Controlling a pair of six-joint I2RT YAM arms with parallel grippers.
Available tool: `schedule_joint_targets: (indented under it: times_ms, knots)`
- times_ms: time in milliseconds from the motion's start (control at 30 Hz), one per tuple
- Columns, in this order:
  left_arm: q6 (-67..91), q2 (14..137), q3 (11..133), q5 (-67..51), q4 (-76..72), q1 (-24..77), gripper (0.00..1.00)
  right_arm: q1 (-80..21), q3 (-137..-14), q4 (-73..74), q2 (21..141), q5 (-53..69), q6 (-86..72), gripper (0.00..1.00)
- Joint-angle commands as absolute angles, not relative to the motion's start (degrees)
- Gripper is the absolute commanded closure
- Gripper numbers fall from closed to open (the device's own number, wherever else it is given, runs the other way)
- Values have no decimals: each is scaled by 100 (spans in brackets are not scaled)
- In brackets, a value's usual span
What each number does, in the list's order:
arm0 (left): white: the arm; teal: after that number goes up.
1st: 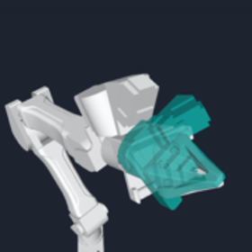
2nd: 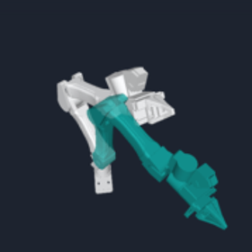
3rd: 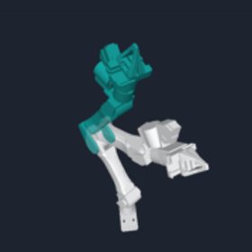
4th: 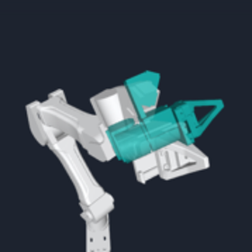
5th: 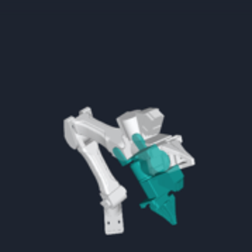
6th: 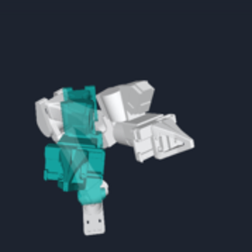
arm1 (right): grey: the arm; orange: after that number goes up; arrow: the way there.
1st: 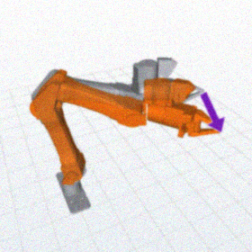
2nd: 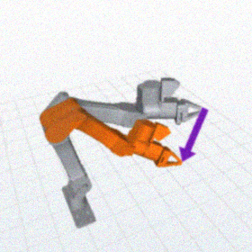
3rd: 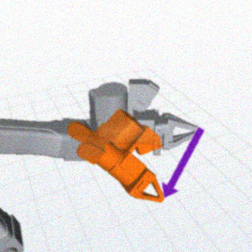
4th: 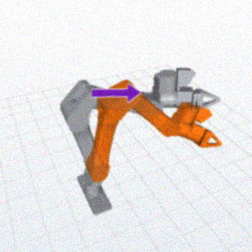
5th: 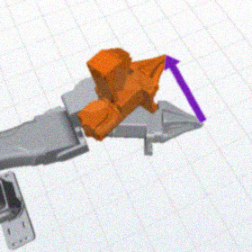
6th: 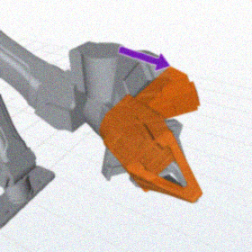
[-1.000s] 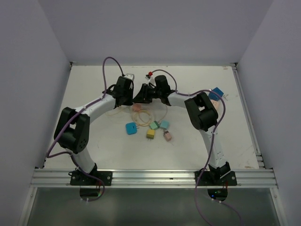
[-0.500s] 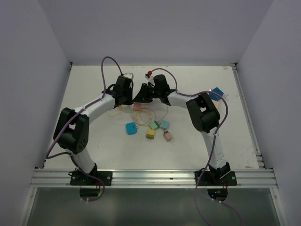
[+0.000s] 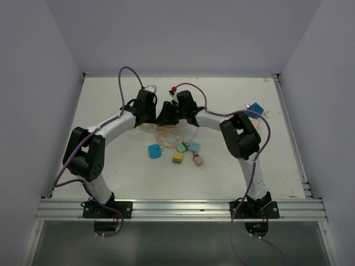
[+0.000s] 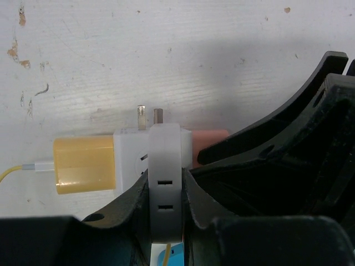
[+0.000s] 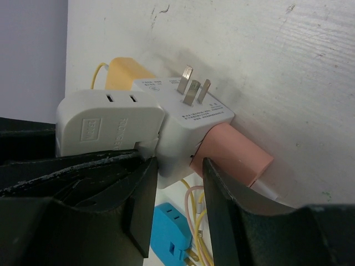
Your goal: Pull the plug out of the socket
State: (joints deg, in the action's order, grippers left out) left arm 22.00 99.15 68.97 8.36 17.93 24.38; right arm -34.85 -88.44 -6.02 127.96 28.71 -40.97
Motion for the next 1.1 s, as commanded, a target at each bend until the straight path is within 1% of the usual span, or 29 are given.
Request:
schedule_joint_targets:
  times_ms: [0,100,167,200,333,633,900,1067]
  knots:
    - [2355,9659,6900,879,1239,2452,89,-3735,-8780,-71,12682,2541,-4105,57]
    - [2373,9615,6856,879,1187,2452,95,-3867,-8929,254,12866,2251,-4069,59]
    - [2364,9554,6838,870,1143,2452,99,-3972,-9034,500,12946,2101,-4061,62]
    - [2364,9536,6838,888,1125,2452,100,-4007,-9079,631,13025,1874,-4000,63]
    - [2408,9369,6855,809,1029,2452,100,-4201,-9298,1334,13139,1381,-3780,65]
    - [2566,9018,7066,923,914,2408,100,-4315,-9439,2021,13333,730,-3568,66]
    - [2628,8666,7049,1248,949,2329,100,-4324,-9457,2206,13491,563,-3656,67]
    - [2628,8403,7031,1336,1010,2233,100,-4324,-9422,2040,13421,746,-3700,66]
